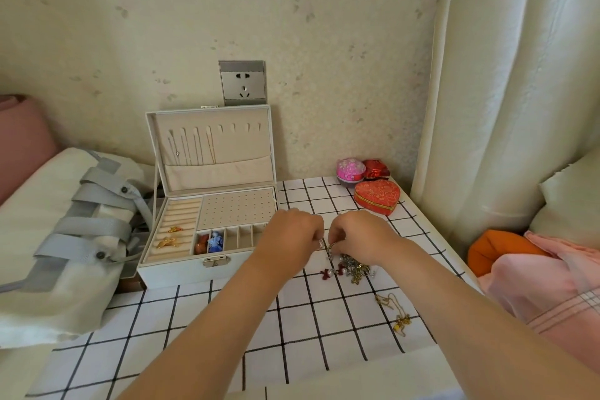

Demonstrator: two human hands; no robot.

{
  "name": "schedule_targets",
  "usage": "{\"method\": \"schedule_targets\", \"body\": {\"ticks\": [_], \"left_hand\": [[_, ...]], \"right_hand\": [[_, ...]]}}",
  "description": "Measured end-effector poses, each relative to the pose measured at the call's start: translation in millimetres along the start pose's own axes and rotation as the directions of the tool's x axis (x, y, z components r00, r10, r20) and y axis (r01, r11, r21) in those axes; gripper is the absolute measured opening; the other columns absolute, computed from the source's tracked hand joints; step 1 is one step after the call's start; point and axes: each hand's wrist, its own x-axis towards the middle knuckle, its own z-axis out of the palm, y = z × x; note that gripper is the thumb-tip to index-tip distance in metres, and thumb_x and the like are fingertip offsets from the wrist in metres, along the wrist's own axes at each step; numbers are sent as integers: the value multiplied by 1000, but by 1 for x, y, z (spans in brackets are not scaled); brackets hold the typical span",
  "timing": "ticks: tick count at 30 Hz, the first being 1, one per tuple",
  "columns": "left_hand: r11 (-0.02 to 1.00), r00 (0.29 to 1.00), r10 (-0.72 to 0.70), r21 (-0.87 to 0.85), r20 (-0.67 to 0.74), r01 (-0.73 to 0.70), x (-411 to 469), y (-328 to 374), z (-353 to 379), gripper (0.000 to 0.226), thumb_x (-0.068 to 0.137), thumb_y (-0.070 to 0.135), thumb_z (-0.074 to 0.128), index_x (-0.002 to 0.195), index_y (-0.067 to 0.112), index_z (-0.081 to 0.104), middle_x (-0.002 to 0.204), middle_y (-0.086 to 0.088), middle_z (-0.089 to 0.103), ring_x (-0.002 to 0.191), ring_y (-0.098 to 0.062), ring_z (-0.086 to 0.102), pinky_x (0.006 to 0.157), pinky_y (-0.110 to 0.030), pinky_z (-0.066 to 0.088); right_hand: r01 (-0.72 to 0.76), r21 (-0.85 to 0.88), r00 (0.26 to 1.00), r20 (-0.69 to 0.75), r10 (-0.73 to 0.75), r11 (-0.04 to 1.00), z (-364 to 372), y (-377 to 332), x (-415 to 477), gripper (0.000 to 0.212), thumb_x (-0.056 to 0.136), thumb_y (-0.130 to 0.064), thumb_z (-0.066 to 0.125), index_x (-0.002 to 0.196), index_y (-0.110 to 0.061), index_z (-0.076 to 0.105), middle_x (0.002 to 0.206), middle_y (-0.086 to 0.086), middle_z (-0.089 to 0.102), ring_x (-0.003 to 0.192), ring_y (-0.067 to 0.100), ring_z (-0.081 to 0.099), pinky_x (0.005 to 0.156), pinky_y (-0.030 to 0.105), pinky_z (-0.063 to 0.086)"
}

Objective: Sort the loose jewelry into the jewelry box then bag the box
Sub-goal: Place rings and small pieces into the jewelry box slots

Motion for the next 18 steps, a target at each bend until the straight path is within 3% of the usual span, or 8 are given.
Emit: {"method": "schedule_targets", "body": {"ticks": [6, 10, 13, 18], "left_hand": [[978, 989, -123, -178, -87, 106, -6, -12, -17, 5, 89, 29, 69, 92, 26, 67, 88, 10, 69, 84, -10, 57, 82, -28, 46], [953, 969, -218, -239, -116, 186, -10, -24, -29, 3, 89, 28, 69, 89, 26, 67, 86, 11, 68, 72, -7, 54, 68, -25, 45], [933, 949, -279, -276, -148, 232, -16, -38, -39, 3, 88, 27, 70, 88, 26, 67, 85, 10, 68, 69, -6, 54, 62, -24, 42], [898, 904, -384, -305, -189, 317, -35, -71, -56, 3, 89, 25, 68, 91, 27, 67, 84, 12, 67, 72, -5, 58, 70, -29, 51]], "right_hand": [[-1, 260, 997, -78, 22, 966, -5, -5, 1, 8, 80, -29, 81, 85, -28, 75, 80, -13, 69, 79, 7, 66, 75, 32, 56], [50, 457, 983, -178, 36, 888, -10, -27, 10, 7, 80, -28, 81, 83, -28, 75, 78, -9, 71, 75, 7, 66, 67, 23, 48], [90, 523, 975, -218, 31, 848, -12, -51, 18, 6, 82, -26, 79, 82, -29, 75, 78, -8, 71, 75, 8, 65, 66, 20, 46], [134, 534, 972, -233, -6, 835, -4, -89, 37, 11, 83, -26, 78, 79, -33, 72, 74, -14, 67, 75, 1, 63, 72, 21, 48]]}}
